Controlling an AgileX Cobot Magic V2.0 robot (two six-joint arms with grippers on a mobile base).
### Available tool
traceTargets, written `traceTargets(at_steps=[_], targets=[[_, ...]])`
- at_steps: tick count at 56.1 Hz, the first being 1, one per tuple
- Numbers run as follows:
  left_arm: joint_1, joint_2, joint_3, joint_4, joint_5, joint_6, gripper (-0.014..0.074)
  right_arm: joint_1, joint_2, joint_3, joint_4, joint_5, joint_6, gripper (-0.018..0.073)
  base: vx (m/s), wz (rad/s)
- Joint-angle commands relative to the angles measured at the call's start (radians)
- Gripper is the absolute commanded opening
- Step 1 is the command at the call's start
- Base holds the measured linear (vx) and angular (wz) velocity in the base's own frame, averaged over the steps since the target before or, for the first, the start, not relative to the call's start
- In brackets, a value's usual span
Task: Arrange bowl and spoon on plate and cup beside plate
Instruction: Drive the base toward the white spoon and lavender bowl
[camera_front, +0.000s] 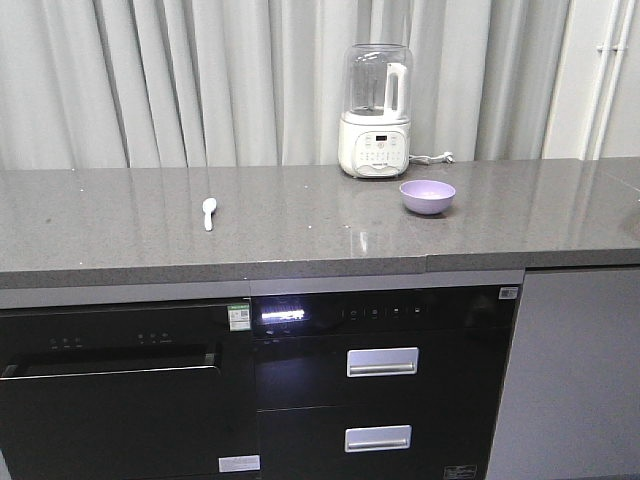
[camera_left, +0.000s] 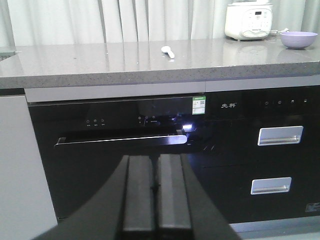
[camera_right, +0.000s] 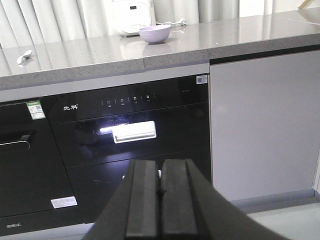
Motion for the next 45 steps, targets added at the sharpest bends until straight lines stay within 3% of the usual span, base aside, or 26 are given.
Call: traceTargets(at_steps=[1, 45], targets=[[0.001, -0.015, -0.026, -0.01, -0.088, -0.002, -0.0006, -0.006, -0.005, 0.003, -0.012, -0.08, 0.0, -0.0008, 0.0, 0.0], [0.001, -0.015, -0.026, -0.01, -0.088, -0.002, -0.0006, -0.006, -0.005, 0.003, -0.012, -0.076, 0.0, -0.0008, 0.0, 0.0]])
